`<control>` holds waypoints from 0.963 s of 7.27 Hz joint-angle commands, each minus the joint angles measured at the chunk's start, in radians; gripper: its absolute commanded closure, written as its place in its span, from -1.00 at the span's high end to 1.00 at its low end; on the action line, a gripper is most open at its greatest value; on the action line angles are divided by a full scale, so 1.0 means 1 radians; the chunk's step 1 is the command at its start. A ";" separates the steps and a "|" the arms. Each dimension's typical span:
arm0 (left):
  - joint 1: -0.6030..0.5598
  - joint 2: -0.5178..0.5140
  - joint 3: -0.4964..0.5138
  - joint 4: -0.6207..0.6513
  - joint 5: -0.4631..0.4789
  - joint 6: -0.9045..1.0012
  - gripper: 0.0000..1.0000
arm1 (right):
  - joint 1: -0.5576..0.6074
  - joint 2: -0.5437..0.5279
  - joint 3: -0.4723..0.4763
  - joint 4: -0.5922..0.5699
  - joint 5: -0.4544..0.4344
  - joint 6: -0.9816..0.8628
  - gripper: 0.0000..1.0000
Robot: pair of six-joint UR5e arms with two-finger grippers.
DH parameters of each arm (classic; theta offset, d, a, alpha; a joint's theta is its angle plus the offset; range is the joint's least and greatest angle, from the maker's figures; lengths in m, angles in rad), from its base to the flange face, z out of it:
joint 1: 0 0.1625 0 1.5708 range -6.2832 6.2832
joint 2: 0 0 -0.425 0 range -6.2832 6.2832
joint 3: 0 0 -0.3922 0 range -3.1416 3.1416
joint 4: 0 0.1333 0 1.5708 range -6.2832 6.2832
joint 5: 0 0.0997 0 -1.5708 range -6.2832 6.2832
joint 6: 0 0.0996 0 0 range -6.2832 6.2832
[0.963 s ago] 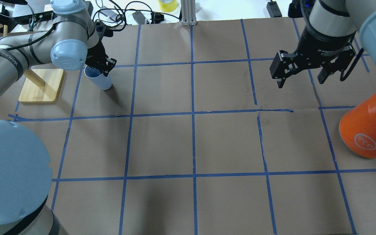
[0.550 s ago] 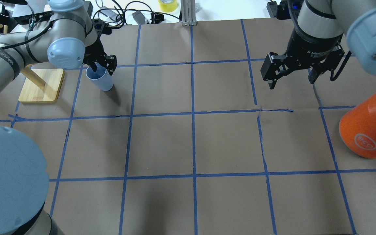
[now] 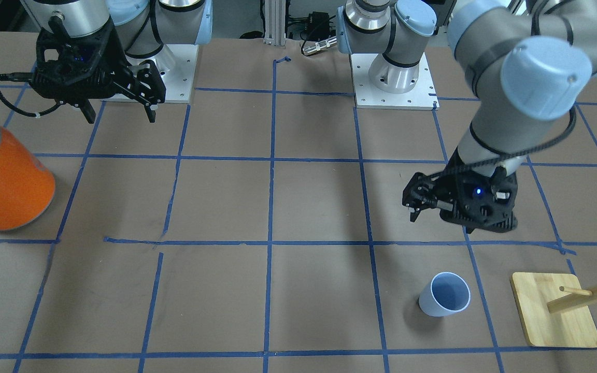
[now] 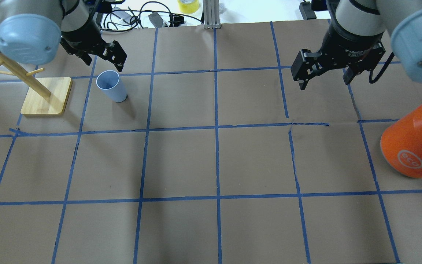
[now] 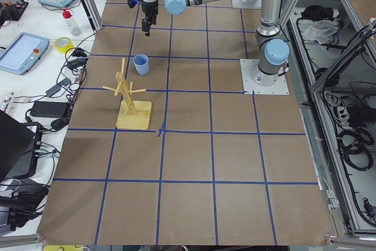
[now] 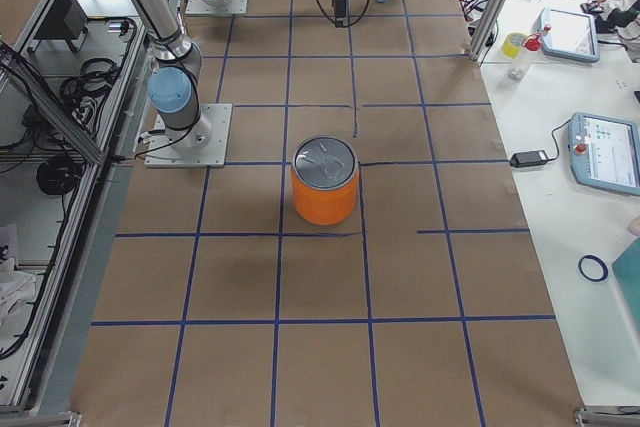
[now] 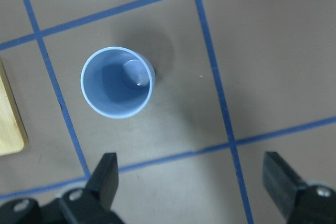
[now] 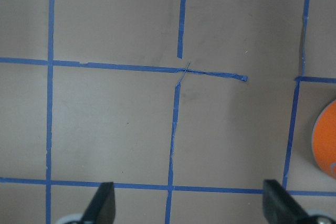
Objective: Flip cup
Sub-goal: 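Open the left gripper and raise it away from the upright cup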
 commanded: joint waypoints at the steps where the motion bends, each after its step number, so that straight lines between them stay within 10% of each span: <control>1: -0.033 0.163 -0.059 -0.054 0.004 -0.037 0.98 | -0.022 0.000 0.003 -0.014 -0.001 0.001 1.00; 7: -0.115 0.215 -0.121 -0.102 -0.002 -0.316 1.00 | -0.022 -0.005 0.011 -0.030 -0.009 0.009 1.00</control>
